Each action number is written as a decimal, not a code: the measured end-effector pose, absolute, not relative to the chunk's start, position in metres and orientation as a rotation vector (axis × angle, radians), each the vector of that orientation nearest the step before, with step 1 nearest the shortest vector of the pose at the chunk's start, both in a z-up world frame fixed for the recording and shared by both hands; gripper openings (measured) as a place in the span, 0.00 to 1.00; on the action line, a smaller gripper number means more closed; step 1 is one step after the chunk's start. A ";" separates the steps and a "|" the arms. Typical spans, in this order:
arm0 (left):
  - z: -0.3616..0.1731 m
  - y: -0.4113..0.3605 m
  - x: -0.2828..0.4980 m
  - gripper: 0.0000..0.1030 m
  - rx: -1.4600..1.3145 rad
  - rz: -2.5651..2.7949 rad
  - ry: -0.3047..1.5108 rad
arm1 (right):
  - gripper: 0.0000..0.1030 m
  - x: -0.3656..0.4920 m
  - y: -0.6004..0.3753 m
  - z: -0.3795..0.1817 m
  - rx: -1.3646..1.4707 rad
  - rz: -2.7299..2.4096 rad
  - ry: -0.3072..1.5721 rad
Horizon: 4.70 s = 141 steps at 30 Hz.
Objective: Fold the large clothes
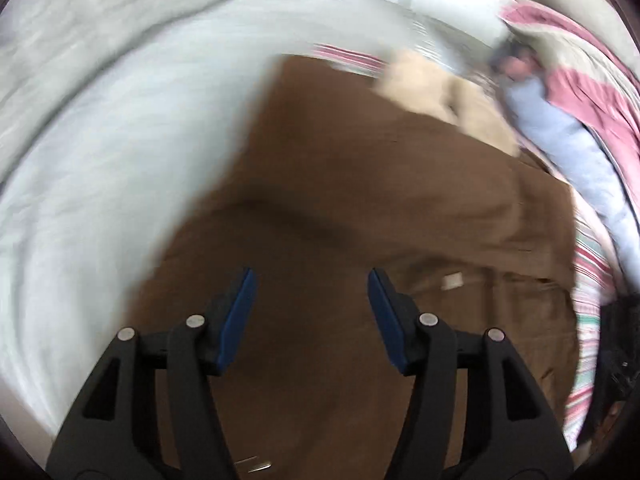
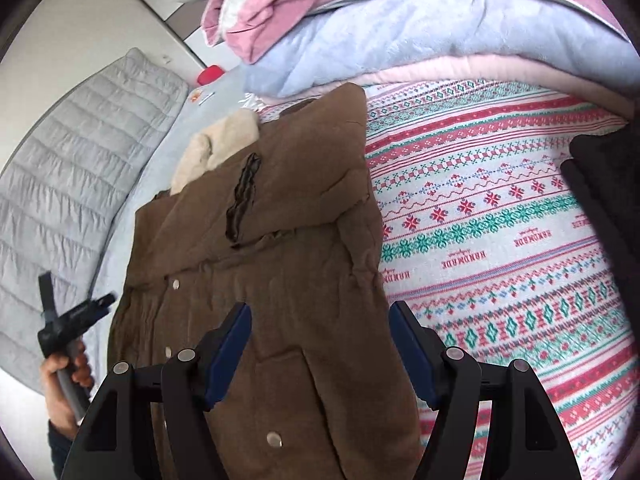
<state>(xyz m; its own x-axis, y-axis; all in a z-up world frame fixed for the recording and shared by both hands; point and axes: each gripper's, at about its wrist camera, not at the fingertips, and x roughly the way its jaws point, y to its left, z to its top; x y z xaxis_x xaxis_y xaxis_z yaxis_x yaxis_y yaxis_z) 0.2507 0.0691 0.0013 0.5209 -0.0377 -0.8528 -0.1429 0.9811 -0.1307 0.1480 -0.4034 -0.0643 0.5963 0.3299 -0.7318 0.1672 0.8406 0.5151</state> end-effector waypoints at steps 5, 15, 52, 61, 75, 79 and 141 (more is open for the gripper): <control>-0.005 0.141 0.165 0.58 -0.170 0.106 0.988 | 0.71 0.118 -0.396 -0.059 0.558 0.106 0.924; -0.045 0.212 0.052 0.58 -0.245 0.122 0.980 | 0.71 0.022 -0.392 -0.101 0.659 0.082 0.940; -0.069 0.208 0.003 0.30 -0.390 -0.051 0.899 | 0.40 -0.071 -0.379 -0.171 0.983 0.094 0.906; -0.076 0.205 0.005 0.21 -0.394 -0.001 0.905 | 0.14 -0.076 -0.375 -0.170 0.922 0.051 0.878; -0.008 0.228 -0.043 0.17 -0.512 0.002 0.766 | 0.07 -0.124 -0.379 -0.063 0.763 0.066 0.585; -0.006 0.226 -0.042 0.17 -0.477 0.026 0.763 | 0.08 -0.127 -0.375 -0.051 0.757 0.082 0.592; 0.122 0.216 0.085 0.17 -0.483 0.099 0.695 | 0.08 0.012 -0.424 0.030 0.915 0.200 0.495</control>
